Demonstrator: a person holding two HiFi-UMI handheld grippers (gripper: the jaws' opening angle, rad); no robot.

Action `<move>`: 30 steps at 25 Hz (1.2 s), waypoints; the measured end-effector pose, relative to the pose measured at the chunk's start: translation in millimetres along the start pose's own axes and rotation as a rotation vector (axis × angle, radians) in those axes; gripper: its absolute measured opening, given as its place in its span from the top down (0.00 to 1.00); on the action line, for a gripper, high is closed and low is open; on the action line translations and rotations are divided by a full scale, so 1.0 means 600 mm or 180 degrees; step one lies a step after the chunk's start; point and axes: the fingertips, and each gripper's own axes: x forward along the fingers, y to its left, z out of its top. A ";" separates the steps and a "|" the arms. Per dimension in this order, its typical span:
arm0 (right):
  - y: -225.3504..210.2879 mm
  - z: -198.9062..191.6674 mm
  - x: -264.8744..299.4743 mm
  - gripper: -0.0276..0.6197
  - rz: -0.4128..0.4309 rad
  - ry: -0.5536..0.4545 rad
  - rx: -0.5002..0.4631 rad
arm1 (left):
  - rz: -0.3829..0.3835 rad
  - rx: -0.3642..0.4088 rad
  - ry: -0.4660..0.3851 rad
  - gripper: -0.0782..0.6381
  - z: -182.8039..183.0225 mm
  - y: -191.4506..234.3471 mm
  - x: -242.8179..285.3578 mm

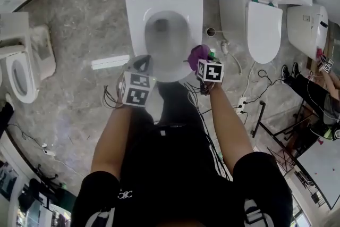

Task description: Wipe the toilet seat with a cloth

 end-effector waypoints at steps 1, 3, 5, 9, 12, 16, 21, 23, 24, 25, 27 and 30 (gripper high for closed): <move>0.003 0.008 -0.022 0.86 0.0000 -0.0128 0.0012 | -0.0022 -0.0137 -0.0047 0.88 0.012 0.003 -0.013; 0.017 0.035 -0.072 0.86 0.0040 -0.0425 0.0028 | -0.0081 -0.0365 -0.0111 0.88 0.035 0.006 -0.038; 0.034 0.078 -0.127 0.86 0.0154 -0.0792 0.0058 | -0.0102 -0.0460 -0.0153 0.88 0.068 0.010 -0.064; 0.061 0.143 -0.264 0.86 0.0329 -0.1376 -0.0002 | -0.0004 -0.0408 -0.0260 0.88 0.139 -0.003 -0.135; 0.063 0.190 -0.389 0.86 0.0343 -0.1913 0.0142 | 0.0114 -0.0388 -0.0409 0.88 0.194 -0.014 -0.194; 0.048 0.283 -0.536 0.86 0.0342 -0.2559 0.0335 | 0.0279 -0.0302 -0.0724 0.88 0.303 -0.031 -0.273; 0.056 0.366 -0.676 0.86 0.0494 -0.2919 0.0240 | 0.0235 -0.0117 -0.1170 0.88 0.409 -0.083 -0.385; 0.068 0.390 -0.725 0.86 0.0545 -0.3058 0.0165 | 0.0212 -0.0039 -0.1302 0.88 0.438 -0.098 -0.422; 0.074 0.398 -0.745 0.86 0.0551 -0.3101 0.0103 | 0.0210 -0.0005 -0.1347 0.88 0.449 -0.104 -0.437; 0.078 0.407 -0.760 0.86 0.0547 -0.3129 0.0044 | 0.0214 0.0023 -0.1387 0.88 0.459 -0.109 -0.449; 0.081 0.427 -0.779 0.86 0.0516 -0.3167 0.0001 | 0.0224 0.0060 -0.1466 0.88 0.484 -0.112 -0.467; 0.083 0.453 -0.783 0.86 0.0419 -0.3194 0.0099 | 0.0244 0.0046 -0.1509 0.88 0.504 -0.102 -0.480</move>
